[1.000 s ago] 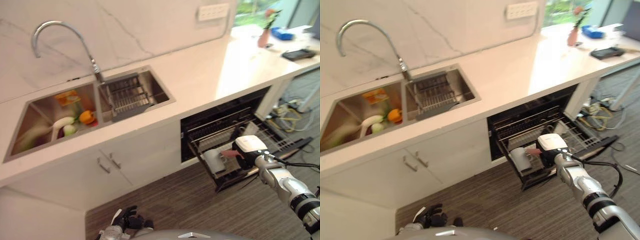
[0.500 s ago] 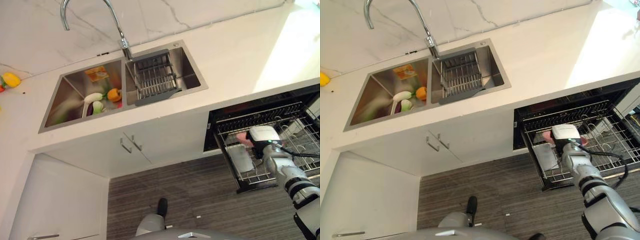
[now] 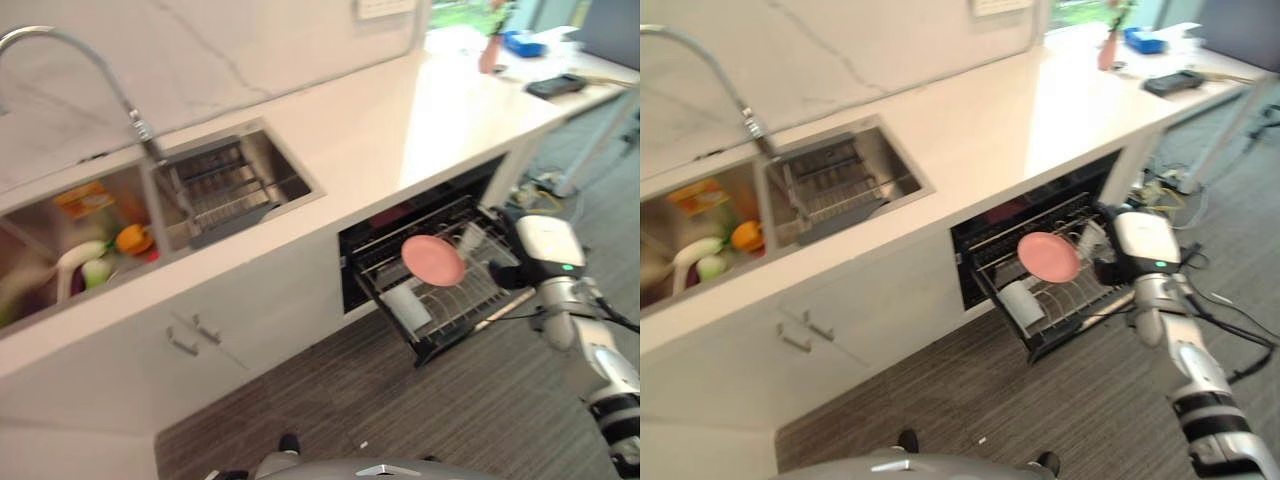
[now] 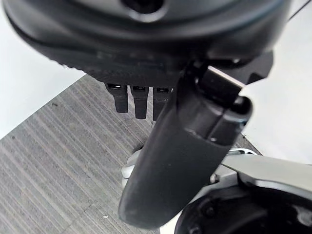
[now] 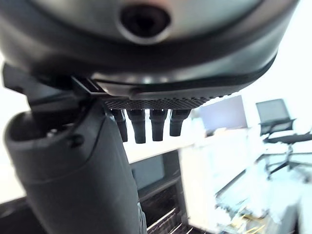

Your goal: Place the dishes in the dishwasher.

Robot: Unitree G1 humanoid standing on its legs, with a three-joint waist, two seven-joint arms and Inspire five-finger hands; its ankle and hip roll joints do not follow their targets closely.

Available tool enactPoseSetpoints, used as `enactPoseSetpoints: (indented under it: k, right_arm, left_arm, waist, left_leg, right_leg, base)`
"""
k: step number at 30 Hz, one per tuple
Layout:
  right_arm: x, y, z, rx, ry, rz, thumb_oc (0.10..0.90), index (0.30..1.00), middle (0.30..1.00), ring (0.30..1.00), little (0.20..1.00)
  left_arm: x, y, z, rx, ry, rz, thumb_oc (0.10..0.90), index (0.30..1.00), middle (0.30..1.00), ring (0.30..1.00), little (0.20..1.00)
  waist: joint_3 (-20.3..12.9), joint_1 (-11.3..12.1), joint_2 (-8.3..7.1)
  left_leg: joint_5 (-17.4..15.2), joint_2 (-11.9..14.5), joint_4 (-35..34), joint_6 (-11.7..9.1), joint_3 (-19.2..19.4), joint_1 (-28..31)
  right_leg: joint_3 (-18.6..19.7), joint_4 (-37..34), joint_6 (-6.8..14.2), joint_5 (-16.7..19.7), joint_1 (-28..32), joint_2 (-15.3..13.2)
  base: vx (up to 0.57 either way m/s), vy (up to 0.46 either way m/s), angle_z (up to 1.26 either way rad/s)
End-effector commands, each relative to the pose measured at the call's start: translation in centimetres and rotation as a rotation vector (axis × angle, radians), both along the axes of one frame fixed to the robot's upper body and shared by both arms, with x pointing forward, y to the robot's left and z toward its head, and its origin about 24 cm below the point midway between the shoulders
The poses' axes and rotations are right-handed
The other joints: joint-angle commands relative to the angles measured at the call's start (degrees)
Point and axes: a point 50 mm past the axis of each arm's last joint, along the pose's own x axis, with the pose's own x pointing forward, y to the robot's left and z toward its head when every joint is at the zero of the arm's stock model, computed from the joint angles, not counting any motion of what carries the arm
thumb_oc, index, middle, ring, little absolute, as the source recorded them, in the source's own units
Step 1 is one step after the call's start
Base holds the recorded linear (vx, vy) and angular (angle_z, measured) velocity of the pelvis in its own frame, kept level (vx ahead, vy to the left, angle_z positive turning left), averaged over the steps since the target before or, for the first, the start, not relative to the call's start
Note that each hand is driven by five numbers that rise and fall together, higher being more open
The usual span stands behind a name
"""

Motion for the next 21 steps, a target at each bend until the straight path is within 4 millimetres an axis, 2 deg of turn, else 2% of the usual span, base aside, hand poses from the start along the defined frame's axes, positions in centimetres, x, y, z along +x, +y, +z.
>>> enactPoseSetpoints:
  k: [1, 2, 3, 4, 5, 6, 7, 8, 9, 10, 12, 13, 14, 15, 19, 21]
  right_arm:
    - [-2.4, -5.6, 2.7, -0.104, -0.116, -0.226, 0.4, 0.3, 0.3, 0.3, 0.3]
    - [-4.1, -7.6, 1.1, -0.091, -0.054, -0.331, 0.4, 0.3, 0.3, 0.3, 0.3]
    - [-6.9, -10.2, -1.6, -0.061, 0.054, -0.49, 0.4, 0.3, 0.3, 0.3, 0.3]
    - [-7.0, -10.2, -1.6, -0.06, 0.053, -0.492, 0.4, 0.3, 0.3, 0.3, 0.3]
    - [-8.7, -10.9, -4.0, -0.022, 0.155, -0.56, 0.4, 0.3, 0.3, 0.3, 0.3]
    - [-9.2, -10.8, -5.1, -0.008, 0.211, -0.564, 0.4, 0.3, 0.3, 0.3, 0.3]
    - [-9.2, -10.8, -5.2, -0.007, 0.212, -0.563, 0.4, 0.3, 0.3, 0.3, 0.3]
    - [-9.3, -9.7, -7.2, 0.008, 0.316, -0.528, 0.4, 0.3, 0.3, 0.3, 0.3]
    - [-9.2, -9.7, -7.3, 0.008, 0.317, -0.525, 0.4, 0.3, 0.3, 0.3, 0.3]
    - [-8.0, -8.0, -8.6, 0.038, 0.358, -0.456, 0.4, 0.3, 0.3, 0.3, 0.3]
    - [-7.1, -7.1, -9.2, 0.058, 0.374, -0.423, 0.4, 0.3, 0.3, 0.3, 0.3]
    - [-6.2, -6.2, -9.6, 0.072, 0.385, -0.386, 0.4, 0.3, 0.3, 0.3, 0.3]
    - [-4.4, -4.5, -10.0, 0.09, 0.399, -0.315, 0.4, 0.3, 0.3, 0.3, 0.3]
    - [-4.2, -4.4, -10.0, 0.091, 0.398, -0.311, 0.4, 0.3, 0.3, 0.3, 0.3]
    - [-2.9, -2.8, -11.4, 0.142, 0.457, -0.285, 0.4, 0.3, 0.3, 0.3, 0.3]
    - [-3.0, -3.0, -12.0, 0.159, 0.488, -0.315, 0.4, 0.3, 0.3, 0.3, 0.3]
  left_arm:
    - [4.5, -0.3, 0.4, -0.003, -0.145, 0.02, 0.8, 0.9, 0.9, 0.9, 0.9]
    - [4.6, -0.4, 0.5, -0.01, -0.15, 0.018, 0.8, 0.9, 0.9, 0.9, 0.9]
    - [5.0, -0.7, 0.5, -0.028, -0.165, 0.017, 0.8, 0.9, 0.9, 0.9, 0.9]
    - [5.0, -0.7, 0.5, -0.028, -0.164, 0.015, 0.8, 0.9, 0.9, 0.9, 0.9]
    - [5.6, -0.9, 0.6, -0.049, -0.184, 0.007, 0.8, 0.9, 0.9, 0.9, 0.9]
    - [5.7, -1.0, 0.7, -0.057, -0.187, 0.001, 0.8, 0.9, 0.9, 0.9, 0.9]
    - [5.7, -1.0, 0.7, -0.056, -0.186, 0.001, 0.8, 0.9, 0.9, 0.9, 0.9]
    - [5.4, -1.3, 0.5, -0.068, -0.173, -0.02, 0.8, 0.9, 0.9, 0.9, 0.9]
    - [5.3, -1.3, 0.6, -0.067, -0.173, -0.018, 0.8, 0.9, 0.9, 0.9, 0.9]
    - [4.7, -1.6, 0.3, -0.075, -0.147, -0.038, 0.8, 0.9, 0.9, 0.9, 0.9]
    - [4.5, -1.6, 0.3, -0.075, -0.138, -0.042, 0.8, 0.9, 0.9, 0.9, 0.9]
    - [4.3, -1.6, 0.3, -0.075, -0.13, -0.043, 0.8, 0.9, 0.9, 0.9, 0.9]
    - [4.0, -1.3, 0.3, -0.069, -0.123, -0.04, 0.8, 0.9, 0.9, 0.9, 0.9]
    - [4.0, -1.2, 0.3, -0.069, -0.124, -0.037, 0.8, 0.9, 0.9, 0.9, 0.9]
    - [3.4, -0.8, 0.2, -0.055, -0.098, -0.046, 0.8, 0.9, 0.9, 0.9, 0.9]
    - [2.9, -0.9, 0.1, -0.056, -0.078, -0.073, 0.8, 0.9, 0.9, 0.9, 0.9]
  waist:
    - [-4.23, -0.89, -0.85]
    - [-4.36, -1.29, -0.98]
    - [-4.36, -2.02, -1.01]
    - [-4.38, -1.88, -1.04]
    - [-4.11, -2.38, -1.02]
    - [-4.0, -2.38, -1.01]
    - [-4.03, -2.42, -1.05]
    - [-3.96, -2.04, -0.87]
    - [-3.96, -2.23, -0.93]
    - [-3.9, -1.41, -0.56]
    - [-3.81, -1.09, -0.4]
    - [-3.68, -0.79, -0.19]
    - [-3.42, 0.71, 0.29]
    - [-3.37, 0.36, 0.27]
    - [-2.85, 3.46, 1.74]
    - [-2.65, 5.2, 2.98]
  left_leg:
    - [-4.51, -0.59, 0.81, 2.13, 2.53, -1.01]
    - [-4.66, -0.44, 0.8, 2.11, 3.22, -0.71]
    - [-4.72, -0.33, 0.75, 2.08, 3.54, -0.45]
    - [-4.74, -0.33, 0.75, 2.07, 3.58, -0.41]
    - [-4.69, -0.28, 0.71, 1.98, 3.66, -0.39]
    - [-4.66, -0.21, 0.68, 1.9, 3.57, -0.39]
    - [-4.65, -0.2, 0.68, 1.89, 3.56, -0.39]
    - [-4.52, -0.07, 0.64, 1.73, 3.37, -0.42]
    - [-4.51, -0.06, 0.64, 1.72, 3.33, -0.43]
    - [-4.36, 0.05, 0.62, 1.55, 3.13, -0.49]
    - [-4.24, 0.1, 0.63, 1.43, 2.87, -0.59]
    - [-4.04, 0.13, 0.65, 1.32, 2.5, -0.76]
    - [-3.41, 0.08, 0.7, 1.1, 1.4, -1.5]
    - [-3.36, 0.1, 0.71, 1.07, 1.23, -1.6]
    - [-1.74, -0.51, 0.7, 0.66, -2.37, -4.29]
    - [-0.93, -0.89, 0.68, 0.5, -4.5, -5.7]
  right_leg:
    - [4.75, 1.43, 0.23, -5.87, -0.01, -0.27]
    - [5.33, 1.5, 0.3, -5.79, -0.3, -0.13]
    - [5.6, 1.65, 0.4, -5.72, -0.49, 0.01]
    - [5.64, 1.66, 0.41, -5.72, -0.48, 0.01]
    - [5.8, 1.73, 0.5, -5.59, -0.61, 0.0]
    - [5.67, 1.75, 0.46, -5.6, -0.61, 0.04]
    - [5.64, 1.74, 0.45, -5.61, -0.59, 0.05]
    - [5.24, 1.5, 0.4, -5.56, -0.39, 0.16]
    - [5.2, 1.45, 0.39, -5.55, -0.35, 0.18]
    - [4.82, 1.21, 0.28, -5.8, -0.03, 0.32]
    - [4.5, 1.14, 0.23, -6.0, 0.23, 0.39]
    - [4.16, 1.1, 0.11, -6.23, 0.5, 0.47]
    - [3.19, 1.05, -0.2, -6.59, 0.87, 0.65]
    - [3.03, 1.05, -0.23, -6.63, 0.9, 0.68]
    - [-0.46, 1.04, -0.72, -7.27, 1.71, 0.76]
    - [-3.04, 1.01, -0.8, -7.51, 2.55, 0.55]
  base:
    - [0.03, -0.014, -0.7]
    - [0.03, -0.029, -0.45]
    - [0.03, -0.03, -0.61]
    - [0.01, -0.041, -0.42]
    - [-0.01, -0.04, -0.43]
    - [-0.01, -0.041, -0.15]
    - [0.0, -0.052, -0.09]
    - [0.0, -0.038, -0.09]
    - [0.0, -0.068, -0.13]
    - [0.01, -0.034, -0.1]
    - [0.0, -0.033, -0.07]
    - [-0.02, -0.041, 0.0]
    - [-0.02, -0.032, 0.12]
    - [-0.04, -0.028, 0.24]
    - [-0.04, -0.019, 0.47]
    - [-0.05, -0.004, 0.88]
